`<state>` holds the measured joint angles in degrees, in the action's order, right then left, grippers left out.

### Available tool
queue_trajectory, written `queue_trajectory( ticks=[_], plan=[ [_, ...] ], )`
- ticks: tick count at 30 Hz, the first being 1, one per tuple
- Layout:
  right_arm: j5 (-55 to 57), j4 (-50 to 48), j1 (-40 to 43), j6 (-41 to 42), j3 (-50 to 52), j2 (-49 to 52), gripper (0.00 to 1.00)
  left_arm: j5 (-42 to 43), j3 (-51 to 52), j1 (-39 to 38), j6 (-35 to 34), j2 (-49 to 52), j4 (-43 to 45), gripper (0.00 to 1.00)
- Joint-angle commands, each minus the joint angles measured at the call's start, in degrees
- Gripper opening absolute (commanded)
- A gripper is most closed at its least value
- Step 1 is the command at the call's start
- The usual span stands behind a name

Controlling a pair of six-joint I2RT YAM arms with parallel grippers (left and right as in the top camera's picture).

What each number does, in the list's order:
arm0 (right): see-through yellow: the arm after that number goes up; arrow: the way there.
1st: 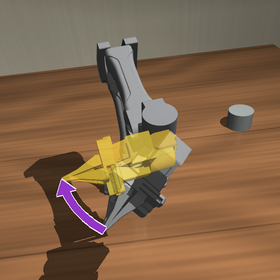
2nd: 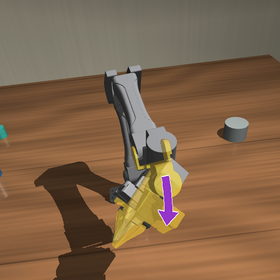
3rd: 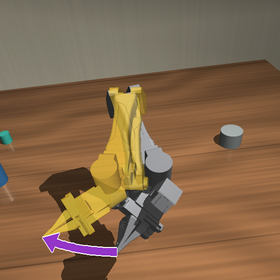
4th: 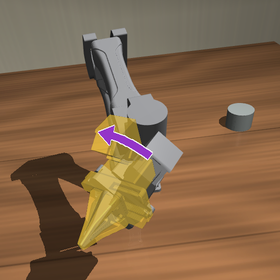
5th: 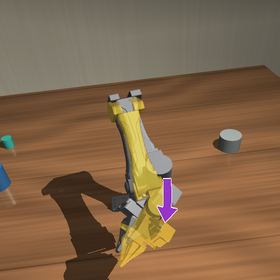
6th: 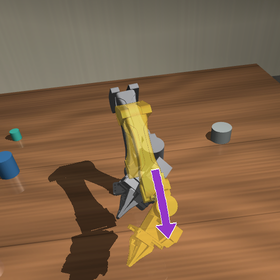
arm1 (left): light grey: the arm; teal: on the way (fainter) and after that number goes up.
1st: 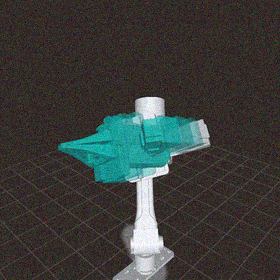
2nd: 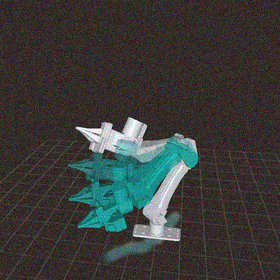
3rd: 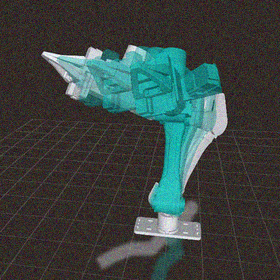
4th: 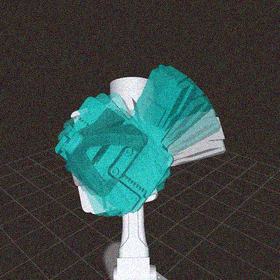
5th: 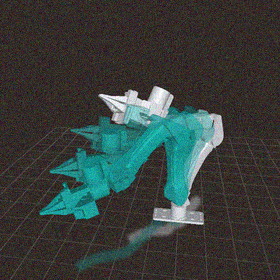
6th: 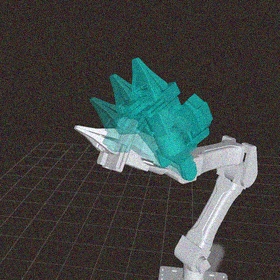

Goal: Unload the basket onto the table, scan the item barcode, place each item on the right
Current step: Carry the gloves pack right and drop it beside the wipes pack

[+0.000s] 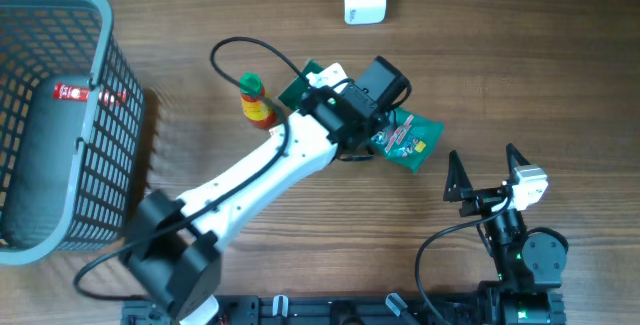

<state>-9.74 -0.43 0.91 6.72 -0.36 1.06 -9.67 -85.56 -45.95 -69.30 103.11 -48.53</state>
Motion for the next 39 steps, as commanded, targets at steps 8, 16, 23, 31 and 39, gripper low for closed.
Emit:
queue_trajectory(
  ticks=[8, 16, 23, 31, 39],
  plan=[
    [1.0, -0.2, -0.3, -0.7, 0.1, -0.2, 1.00, -2.8, 0.2, -1.6, 27.1, 5.3, 9.1, 0.04],
    [1.0, -0.2, -0.3, -0.7, 0.1, -0.2, 1.00, 1.3, 0.2, -3.3, 37.4, 6.8, 19.5, 0.04],
    [1.0, -0.2, -0.3, -0.7, 0.1, -0.2, 1.00, 11.6, 0.2, -3.3, 37.4, 13.3, 24.4, 0.04],
    [1.0, -0.2, -0.3, -0.7, 0.1, -0.2, 1.00, 14.3, 0.2, -3.0, 37.4, 12.6, 21.4, 0.89],
    [1.0, -0.2, -0.3, -0.7, 0.1, -0.2, 1.00, 14.2, 0.2, 1.7, 37.6, 2.1, 13.3, 1.00]
  ],
)
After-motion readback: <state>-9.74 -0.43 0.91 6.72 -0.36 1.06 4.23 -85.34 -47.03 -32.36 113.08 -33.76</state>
